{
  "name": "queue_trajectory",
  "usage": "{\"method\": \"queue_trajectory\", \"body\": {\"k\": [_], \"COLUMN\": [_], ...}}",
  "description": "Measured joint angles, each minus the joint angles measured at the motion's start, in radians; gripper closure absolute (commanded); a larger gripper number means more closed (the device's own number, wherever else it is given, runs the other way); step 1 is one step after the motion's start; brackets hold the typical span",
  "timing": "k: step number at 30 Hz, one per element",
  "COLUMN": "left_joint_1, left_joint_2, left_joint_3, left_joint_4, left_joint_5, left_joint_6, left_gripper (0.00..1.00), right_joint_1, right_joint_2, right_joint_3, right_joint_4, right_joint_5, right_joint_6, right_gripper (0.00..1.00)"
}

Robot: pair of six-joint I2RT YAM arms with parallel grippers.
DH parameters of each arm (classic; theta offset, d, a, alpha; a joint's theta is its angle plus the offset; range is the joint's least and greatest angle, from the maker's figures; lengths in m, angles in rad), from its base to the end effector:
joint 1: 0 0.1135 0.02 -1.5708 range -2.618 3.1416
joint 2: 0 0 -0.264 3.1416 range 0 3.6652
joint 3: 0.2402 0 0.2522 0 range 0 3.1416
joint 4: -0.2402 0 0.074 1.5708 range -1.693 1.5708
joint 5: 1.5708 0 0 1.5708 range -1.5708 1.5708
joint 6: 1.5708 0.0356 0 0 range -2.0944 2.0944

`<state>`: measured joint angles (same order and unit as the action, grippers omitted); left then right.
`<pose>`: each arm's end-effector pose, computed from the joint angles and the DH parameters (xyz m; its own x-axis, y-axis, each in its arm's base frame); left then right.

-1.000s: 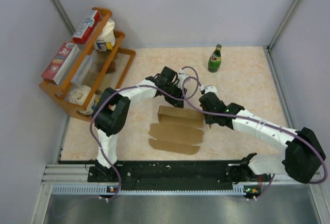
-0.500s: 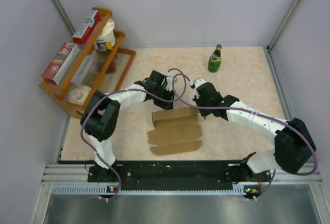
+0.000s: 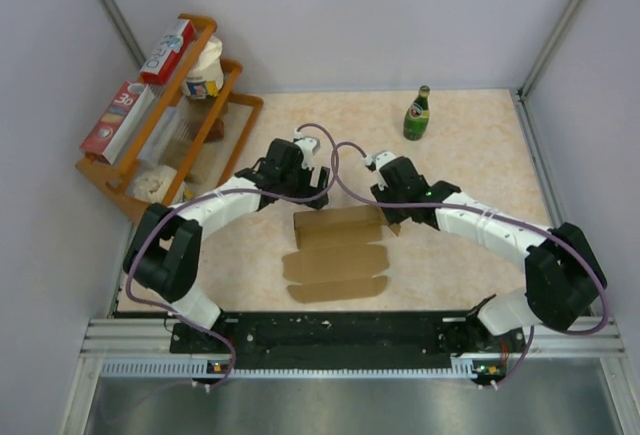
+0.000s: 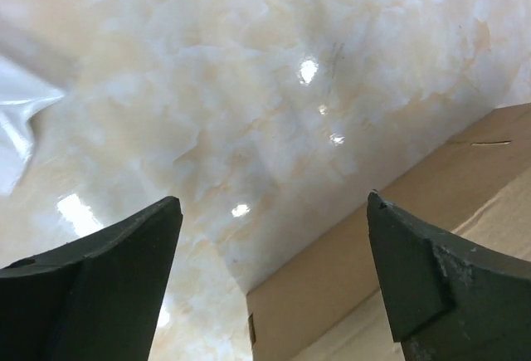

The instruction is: Fold the paper box

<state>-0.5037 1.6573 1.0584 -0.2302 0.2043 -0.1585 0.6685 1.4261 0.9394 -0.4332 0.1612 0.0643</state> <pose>0.3052 -0.1765 0.2077 -0.7312 0.2265 -0.6435 0.4833 0.8377 -0.2543 0.2332 0.1769 0.2264 -0.6574 -0.4384 -0.6129 -0.4942 0.8648 -0.0885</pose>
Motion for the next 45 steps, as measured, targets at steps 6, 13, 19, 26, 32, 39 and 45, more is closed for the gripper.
{"method": "queue_trajectory", "body": {"k": [6, 13, 19, 26, 32, 39, 45], "left_joint_1": [0.0, 0.002, 0.005, 0.006, 0.005, -0.031, -0.06], "left_joint_2": [-0.141, -0.247, -0.294, -0.423, -0.421, -0.392, -0.394], "left_joint_3": [-0.069, -0.11, -0.138, -0.256, -0.323, -0.362, -0.384], "left_joint_4": [0.051, 0.118, 0.139, 0.302, 0.394, 0.443, 0.482], "left_joint_5": [-0.149, -0.241, -0.266, -0.111, 0.035, 0.101, 0.112], "left_joint_6": [-0.034, -0.048, -0.062, -0.066, -0.062, -0.053, -0.048], "left_gripper": [0.01, 0.01, 0.01, 0.22, 0.51, 0.68, 0.91], "right_joint_1": [-0.019, -0.06, -0.074, -0.076, -0.076, -0.076, -0.076], "right_joint_2": [-0.055, -0.18, -0.291, -0.389, -0.382, -0.269, -0.165], "right_joint_3": [0.0, -0.005, -0.117, -0.261, -0.363, -0.364, -0.364], "right_joint_4": [0.001, 0.037, 0.117, 0.195, 0.266, 0.316, 0.336], "right_joint_5": [0.001, 0.0, 0.022, -0.051, -0.156, -0.2, -0.187], "right_joint_6": [0.025, 0.09, 0.196, 0.388, 0.481, 0.497, 0.478], "right_gripper": [0.58, 0.53, 0.54, 0.69, 0.82, 0.95, 1.0]}}
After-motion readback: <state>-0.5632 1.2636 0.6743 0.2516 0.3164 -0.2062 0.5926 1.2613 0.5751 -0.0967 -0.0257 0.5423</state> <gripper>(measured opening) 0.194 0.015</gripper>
